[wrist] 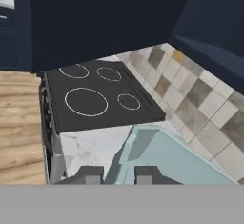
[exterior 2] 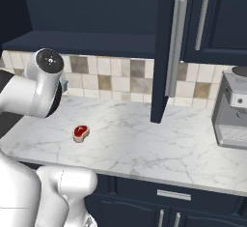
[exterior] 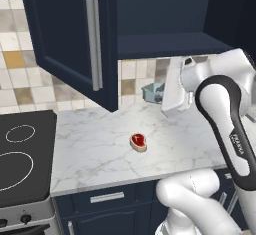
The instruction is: Retrieve the tupperware from the cabinet, then place the raw meat into the tupperware to avoid contamination.
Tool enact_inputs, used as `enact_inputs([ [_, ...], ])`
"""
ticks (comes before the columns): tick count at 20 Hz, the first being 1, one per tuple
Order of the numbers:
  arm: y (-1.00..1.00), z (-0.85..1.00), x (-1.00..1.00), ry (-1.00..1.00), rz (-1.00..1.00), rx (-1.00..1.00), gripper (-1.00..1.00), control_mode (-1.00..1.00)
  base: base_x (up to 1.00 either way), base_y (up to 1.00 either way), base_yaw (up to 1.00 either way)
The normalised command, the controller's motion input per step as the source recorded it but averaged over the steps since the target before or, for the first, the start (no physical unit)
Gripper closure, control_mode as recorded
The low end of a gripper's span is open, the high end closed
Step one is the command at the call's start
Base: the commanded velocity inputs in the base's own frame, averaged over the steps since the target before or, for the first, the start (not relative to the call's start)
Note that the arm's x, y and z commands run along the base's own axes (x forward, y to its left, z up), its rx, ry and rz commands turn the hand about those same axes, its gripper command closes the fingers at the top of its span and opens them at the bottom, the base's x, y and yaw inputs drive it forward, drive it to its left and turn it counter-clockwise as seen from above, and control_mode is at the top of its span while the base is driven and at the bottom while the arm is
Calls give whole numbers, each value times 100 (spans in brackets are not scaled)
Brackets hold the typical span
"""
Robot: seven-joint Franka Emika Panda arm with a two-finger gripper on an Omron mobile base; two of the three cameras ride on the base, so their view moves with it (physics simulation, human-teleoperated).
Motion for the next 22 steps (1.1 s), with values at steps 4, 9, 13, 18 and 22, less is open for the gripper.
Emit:
enact_inputs([
  [4, -1, -46, -29, 8, 0, 0, 100, -100, 0, 0, 0],
  [9, 0, -47, -21, 7, 0, 0, 100, -100, 0, 0, 0],
  [13, 0, -61, -11, 8, 0, 0, 100, -100, 0, 0, 0],
  [18, 0, -63, 0, 4, 1, 0, 100, -100, 0, 0, 0],
  [22, 9, -57, 10, 0, 3, 1, 100, -100, 0, 0, 0],
])
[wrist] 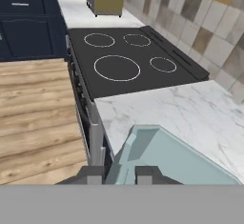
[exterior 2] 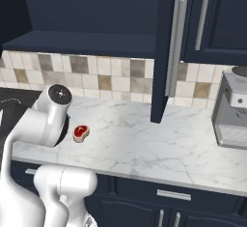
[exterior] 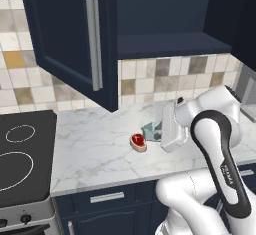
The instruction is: Retrieve the tupperware from the cabinet, then place the raw meat into the tupperware to avoid contamination.
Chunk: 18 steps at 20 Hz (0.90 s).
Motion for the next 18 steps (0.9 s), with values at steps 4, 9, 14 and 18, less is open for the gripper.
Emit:
enact_inputs([
  [4, 20, -51, 18, 0, 3, 1, 100, -100, 0, 0, 0],
  [9, 25, -48, 16, 0, 3, 2, 100, -100, 0, 0, 0],
  [14, 25, -41, 18, -2, 4, 3, 100, -100, 0, 0, 0],
  [18, 27, -37, 20, -5, 4, 1, 100, -100, 0, 0, 0],
])
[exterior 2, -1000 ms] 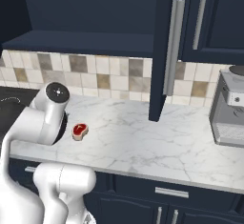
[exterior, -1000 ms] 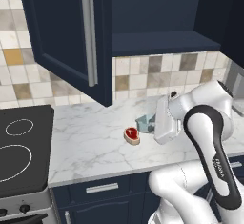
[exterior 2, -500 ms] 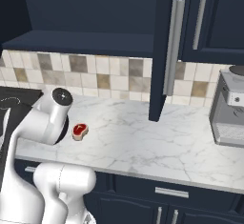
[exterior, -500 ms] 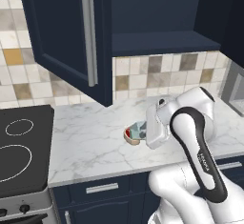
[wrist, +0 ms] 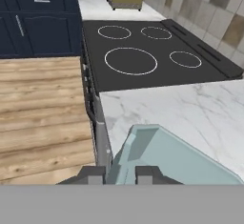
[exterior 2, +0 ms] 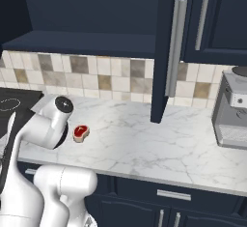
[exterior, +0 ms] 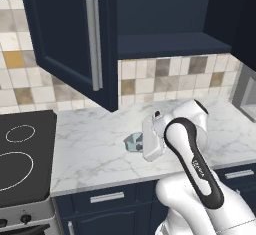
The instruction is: Retrieve the tupperware from the cabinet, then place the raw meat into the tupperware to avoid contamination.
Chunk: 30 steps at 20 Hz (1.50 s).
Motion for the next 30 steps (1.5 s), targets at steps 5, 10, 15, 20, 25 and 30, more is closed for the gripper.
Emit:
enact_inputs([
  [5, 26, -34, 21, -4, 5, 0, 100, -100, 0, 0, 0],
  [10, 30, -32, 24, -1, 4, 0, 100, -100, 0, 0, 0],
  [15, 24, -26, 30, 0, 1, 0, 100, -100, 0, 0, 0],
  [20, 13, -14, 29, -3, 0, 0, 100, -100, 0, 0, 0],
  [25, 6, -30, 35, 0, 0, 0, 100, -100, 0, 0, 0],
  [30, 6, -35, 40, 0, 1, 0, 100, -100, 0, 0, 0],
])
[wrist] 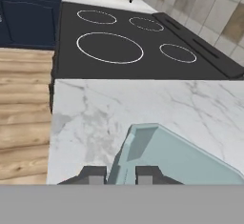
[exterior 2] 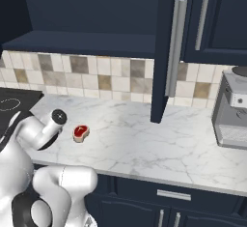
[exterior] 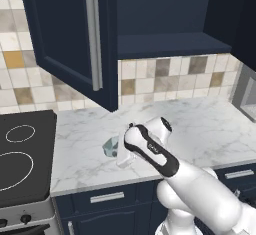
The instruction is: Retrieve the tupperware from the cabinet, then place the raw meat into the tupperware to avoid contamination.
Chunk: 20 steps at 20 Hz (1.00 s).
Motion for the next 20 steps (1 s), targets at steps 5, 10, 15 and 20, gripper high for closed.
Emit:
enact_inputs([
  [5, 6, -31, 39, 0, 1, 0, 100, -100, 0, 0, 0],
  [10, 2, -29, 37, 0, 2, 0, 100, -100, 0, 0, 0],
  [15, 1, -28, 35, 0, 2, 0, 100, -100, 0, 0, 0],
  [20, 5, -28, 35, 0, 1, 0, 100, -100, 0, 0, 0],
])
